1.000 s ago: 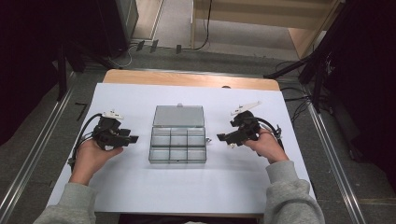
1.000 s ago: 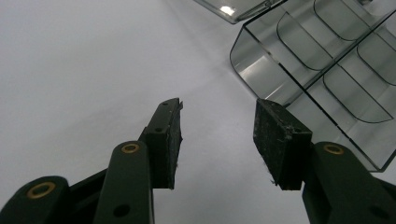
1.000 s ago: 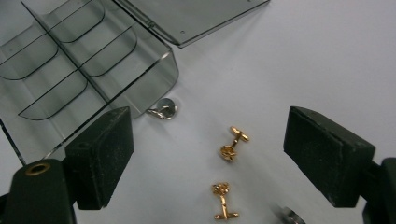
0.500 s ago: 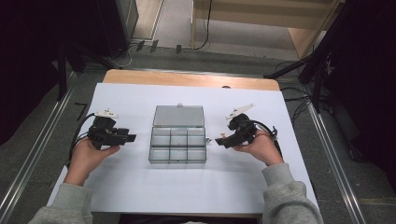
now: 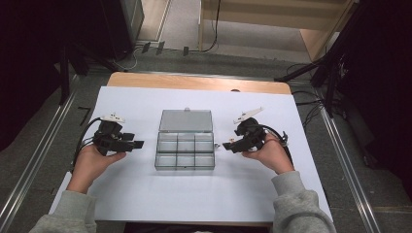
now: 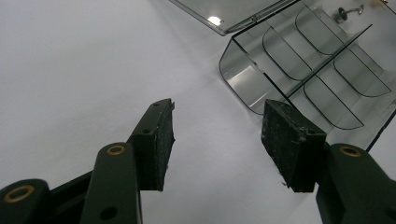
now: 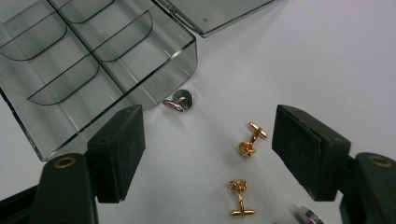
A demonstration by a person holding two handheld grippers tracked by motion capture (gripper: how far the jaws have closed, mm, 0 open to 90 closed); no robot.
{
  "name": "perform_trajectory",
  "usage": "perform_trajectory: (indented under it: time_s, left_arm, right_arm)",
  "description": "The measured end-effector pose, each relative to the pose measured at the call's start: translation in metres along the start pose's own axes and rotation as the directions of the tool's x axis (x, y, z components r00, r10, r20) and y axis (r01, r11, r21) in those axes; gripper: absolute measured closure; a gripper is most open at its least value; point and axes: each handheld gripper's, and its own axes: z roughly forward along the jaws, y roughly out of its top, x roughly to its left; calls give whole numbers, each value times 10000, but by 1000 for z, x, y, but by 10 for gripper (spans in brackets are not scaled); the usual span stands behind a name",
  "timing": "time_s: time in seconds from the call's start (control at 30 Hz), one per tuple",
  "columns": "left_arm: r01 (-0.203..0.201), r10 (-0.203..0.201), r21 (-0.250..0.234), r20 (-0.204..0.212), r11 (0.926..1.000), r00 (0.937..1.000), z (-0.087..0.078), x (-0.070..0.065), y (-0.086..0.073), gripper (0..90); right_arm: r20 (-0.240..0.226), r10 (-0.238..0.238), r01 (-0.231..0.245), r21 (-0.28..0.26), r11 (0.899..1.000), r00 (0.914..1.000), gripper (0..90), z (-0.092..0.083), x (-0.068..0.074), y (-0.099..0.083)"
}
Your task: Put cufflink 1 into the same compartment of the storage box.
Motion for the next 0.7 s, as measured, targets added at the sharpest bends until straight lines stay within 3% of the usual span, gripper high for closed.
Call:
perform_trajectory:
  time_s: [0.3, 0.43, 0.7]
  left_arm:
    - [-34, 33, -80, -70, 10000, 10000, -1, -1, 0, 405]
    - [-105, 104, -110, -58, 9999, 9999, 0, -2, 0, 397]
    - [-125, 125, -65, -92, 9999, 9999, 2, -2, 0, 392]
  right_arm:
    - [132, -501, 498, 230, 9985, 9987, 378, 0, 5, 3]
    - [129, -937, 932, 343, 9951, 9955, 400, 2, 8, 5]
    - [266, -1817, 1805, 419, 9827, 9830, 474, 7, 16, 8]
